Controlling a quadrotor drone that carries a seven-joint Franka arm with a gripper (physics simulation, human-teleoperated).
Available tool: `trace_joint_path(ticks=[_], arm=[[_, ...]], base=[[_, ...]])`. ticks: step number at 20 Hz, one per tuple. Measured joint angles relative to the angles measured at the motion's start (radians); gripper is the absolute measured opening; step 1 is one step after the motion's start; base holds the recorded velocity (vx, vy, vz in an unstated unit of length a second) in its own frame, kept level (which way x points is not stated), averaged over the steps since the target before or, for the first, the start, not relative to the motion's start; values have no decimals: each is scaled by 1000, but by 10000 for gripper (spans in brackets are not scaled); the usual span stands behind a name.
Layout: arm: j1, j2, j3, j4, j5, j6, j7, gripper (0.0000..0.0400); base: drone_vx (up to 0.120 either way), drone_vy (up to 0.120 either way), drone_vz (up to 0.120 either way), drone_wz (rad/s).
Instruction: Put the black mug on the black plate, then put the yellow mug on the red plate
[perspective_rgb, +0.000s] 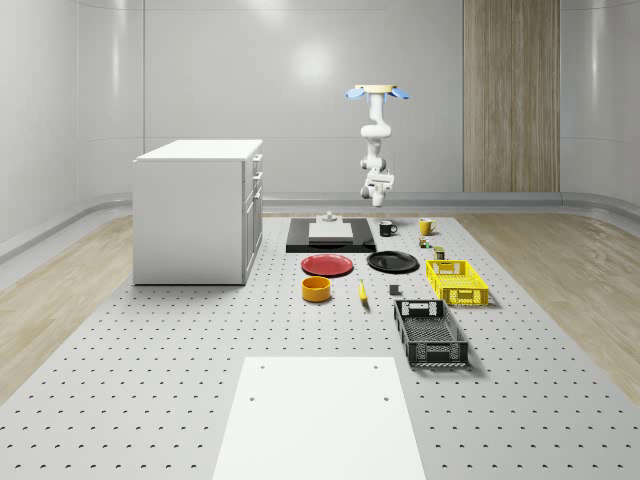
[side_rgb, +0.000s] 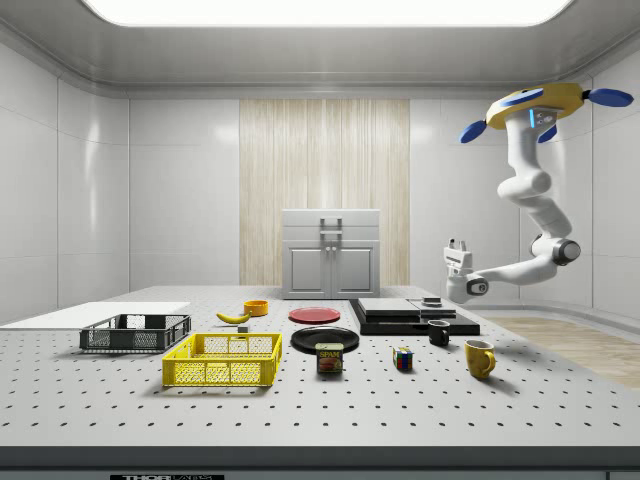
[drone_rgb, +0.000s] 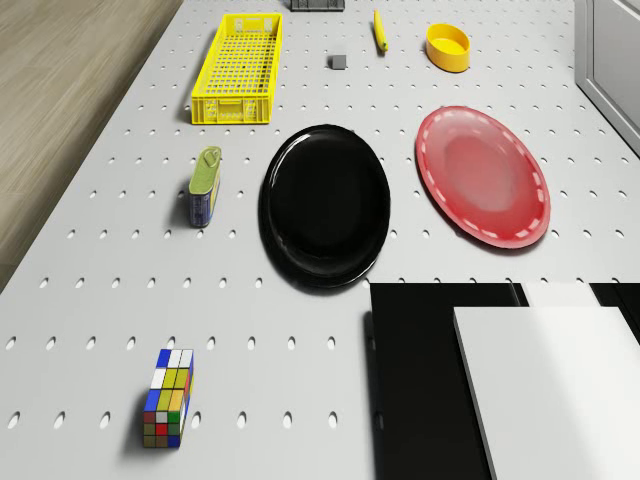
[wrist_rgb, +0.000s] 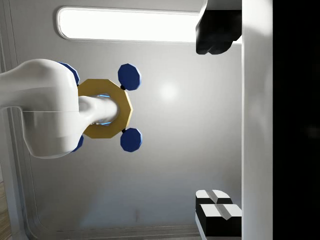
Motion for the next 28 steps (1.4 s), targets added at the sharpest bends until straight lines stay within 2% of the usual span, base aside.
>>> trace_joint_path(ticks=[5,10,13,17,19,22,25,28], arm=[[-26,-6,84,-16,-119,6,16,400],[-85,-23,264,-84,-379,19,56,400],[-148,-48,434,-193,-638,32,106,400],[-279,-102,688,-438,-1081,36,231,400],[-370,-131,801,-564,-1302,15,317,400],[-531,-172,934,-703,-1567,-46,451,400],[-685,-210,1027,-777,-1735,-117,561,400],[-802,-244,1088,-811,-1825,-171,639,400]], base=[[120,0,0,0],[112,0,-8,0],[0,0,-120,0],[0,0,-120,0],[0,0,-120,0],[0,0,-120,0],[0,0,-120,0],[0,0,-120,0]])
